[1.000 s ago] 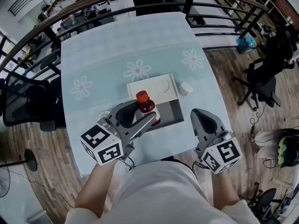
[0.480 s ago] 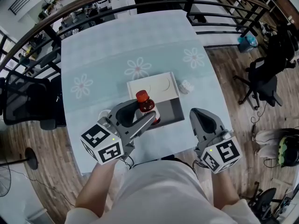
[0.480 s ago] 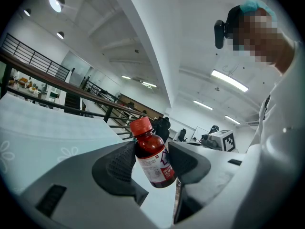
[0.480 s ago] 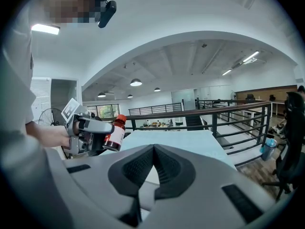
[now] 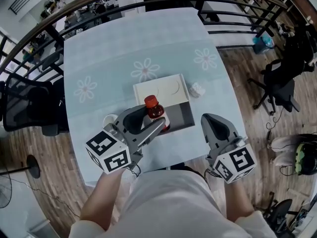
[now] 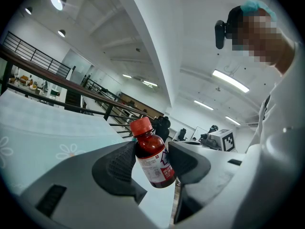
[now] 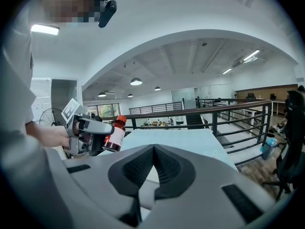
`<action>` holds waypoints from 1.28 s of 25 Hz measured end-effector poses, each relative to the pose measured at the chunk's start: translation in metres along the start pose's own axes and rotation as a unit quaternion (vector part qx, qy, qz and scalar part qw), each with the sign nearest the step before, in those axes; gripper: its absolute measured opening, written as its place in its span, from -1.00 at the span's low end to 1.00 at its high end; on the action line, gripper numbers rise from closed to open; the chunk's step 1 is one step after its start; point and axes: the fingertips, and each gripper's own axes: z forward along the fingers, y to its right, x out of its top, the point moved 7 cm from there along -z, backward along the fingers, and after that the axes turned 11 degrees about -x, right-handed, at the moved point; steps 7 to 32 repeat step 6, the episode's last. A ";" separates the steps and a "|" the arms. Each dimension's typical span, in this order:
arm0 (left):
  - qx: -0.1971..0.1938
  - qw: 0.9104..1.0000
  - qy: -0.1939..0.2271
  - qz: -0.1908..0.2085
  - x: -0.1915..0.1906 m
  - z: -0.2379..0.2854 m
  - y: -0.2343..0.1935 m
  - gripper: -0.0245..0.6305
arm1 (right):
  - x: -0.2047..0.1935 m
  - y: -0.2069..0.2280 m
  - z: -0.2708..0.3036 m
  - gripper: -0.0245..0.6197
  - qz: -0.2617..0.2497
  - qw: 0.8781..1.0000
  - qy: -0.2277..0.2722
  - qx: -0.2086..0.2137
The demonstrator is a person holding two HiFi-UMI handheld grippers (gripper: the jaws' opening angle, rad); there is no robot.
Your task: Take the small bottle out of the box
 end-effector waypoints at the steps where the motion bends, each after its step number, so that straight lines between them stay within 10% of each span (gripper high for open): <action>1: 0.000 1.000 0.000 -0.001 -0.001 0.000 0.000 -0.23 | 0.000 0.000 0.000 -0.86 0.000 1.000 0.000 0.000; 32: 0.001 1.000 -0.002 -0.005 -0.006 0.003 0.000 -0.23 | -0.003 0.003 -0.001 -0.86 -0.001 1.000 -0.001 0.002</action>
